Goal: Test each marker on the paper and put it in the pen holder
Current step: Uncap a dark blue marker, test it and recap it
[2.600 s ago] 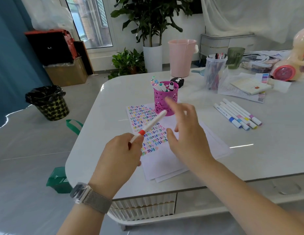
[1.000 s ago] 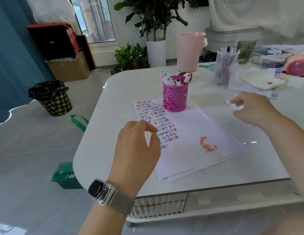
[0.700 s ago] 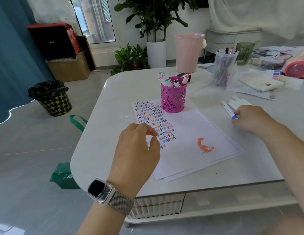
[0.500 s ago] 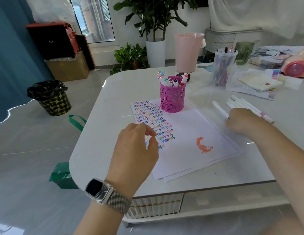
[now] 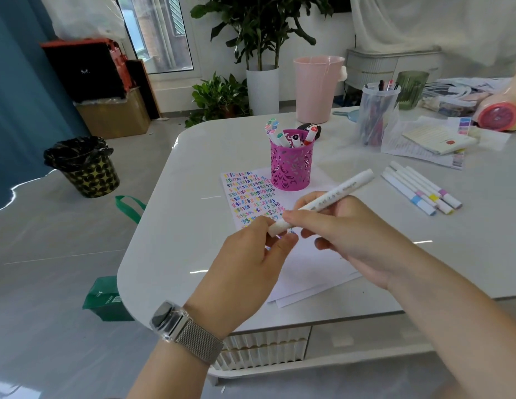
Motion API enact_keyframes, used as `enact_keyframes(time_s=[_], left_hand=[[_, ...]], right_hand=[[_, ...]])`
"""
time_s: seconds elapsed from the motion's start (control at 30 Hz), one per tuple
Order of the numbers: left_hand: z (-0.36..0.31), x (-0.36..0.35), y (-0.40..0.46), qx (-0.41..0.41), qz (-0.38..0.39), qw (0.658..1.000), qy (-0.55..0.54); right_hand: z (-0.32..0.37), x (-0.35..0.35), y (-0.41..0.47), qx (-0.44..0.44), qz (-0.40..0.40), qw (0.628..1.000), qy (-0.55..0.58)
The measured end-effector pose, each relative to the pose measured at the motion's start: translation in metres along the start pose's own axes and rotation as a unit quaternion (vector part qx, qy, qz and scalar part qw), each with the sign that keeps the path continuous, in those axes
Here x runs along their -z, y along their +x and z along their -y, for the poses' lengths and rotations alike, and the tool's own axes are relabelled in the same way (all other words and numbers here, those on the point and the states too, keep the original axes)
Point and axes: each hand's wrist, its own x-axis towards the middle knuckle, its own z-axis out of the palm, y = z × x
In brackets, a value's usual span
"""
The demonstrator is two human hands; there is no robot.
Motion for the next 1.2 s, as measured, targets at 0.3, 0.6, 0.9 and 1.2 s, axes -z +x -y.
enact_keyframes(time_s=[0.3,0.6,0.9,1.2], left_hand=[[0.000,-0.008,-0.003,-0.101,0.035,0.980,0.166],[-0.014,-0.014,-0.003,-0.085,0.057,0.992,0.074],[-0.008,-0.022,-0.006,-0.139,0.039,0.972,0.183],[-0.023,-0.021,-0.010,-0.119,0.090,0.986,0.074]], right_hand=[[0.003,-0.002,0.006,-0.044,-0.057,0.896,0.438],[0.001,-0.014,0.002,0.024,-0.092,0.946,0.310],[0.011,0.000,-0.002,-0.009,-0.078,0.851,0.519],[0.012,0.011,0.002,-0.072,-0.053,0.839,0.537]])
